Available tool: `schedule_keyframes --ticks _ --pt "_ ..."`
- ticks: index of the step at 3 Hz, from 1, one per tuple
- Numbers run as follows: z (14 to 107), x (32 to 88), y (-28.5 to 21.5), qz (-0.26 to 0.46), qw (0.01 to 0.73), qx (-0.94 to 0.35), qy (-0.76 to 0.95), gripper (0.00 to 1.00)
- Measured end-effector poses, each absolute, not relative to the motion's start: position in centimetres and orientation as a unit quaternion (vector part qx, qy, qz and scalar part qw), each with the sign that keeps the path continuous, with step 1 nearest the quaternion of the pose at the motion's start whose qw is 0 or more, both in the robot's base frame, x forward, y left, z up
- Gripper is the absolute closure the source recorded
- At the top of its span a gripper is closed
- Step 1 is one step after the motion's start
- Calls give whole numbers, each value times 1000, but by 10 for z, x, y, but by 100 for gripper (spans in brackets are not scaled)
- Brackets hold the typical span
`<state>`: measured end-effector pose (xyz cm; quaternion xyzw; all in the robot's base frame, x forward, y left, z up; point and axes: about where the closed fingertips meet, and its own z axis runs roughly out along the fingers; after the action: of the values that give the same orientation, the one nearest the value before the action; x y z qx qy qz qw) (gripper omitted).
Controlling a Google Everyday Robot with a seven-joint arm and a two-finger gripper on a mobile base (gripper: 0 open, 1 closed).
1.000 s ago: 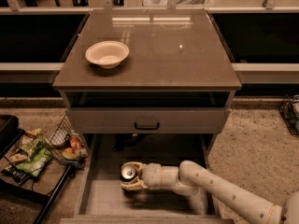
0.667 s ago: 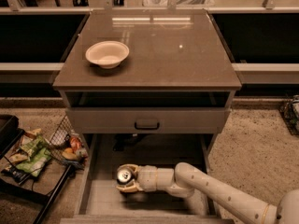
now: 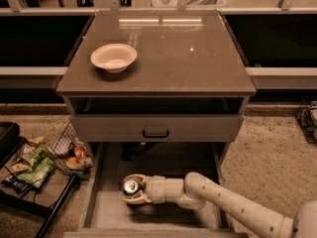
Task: Place pepsi can into middle drawer
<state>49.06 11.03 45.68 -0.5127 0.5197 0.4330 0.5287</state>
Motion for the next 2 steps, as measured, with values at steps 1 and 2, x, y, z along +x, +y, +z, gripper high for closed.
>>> schedule_keyframes --ticks 1,2 --pt "457 490 112 434 528 -513 519 35" --pt "458 489 114 436 528 -513 518 12"
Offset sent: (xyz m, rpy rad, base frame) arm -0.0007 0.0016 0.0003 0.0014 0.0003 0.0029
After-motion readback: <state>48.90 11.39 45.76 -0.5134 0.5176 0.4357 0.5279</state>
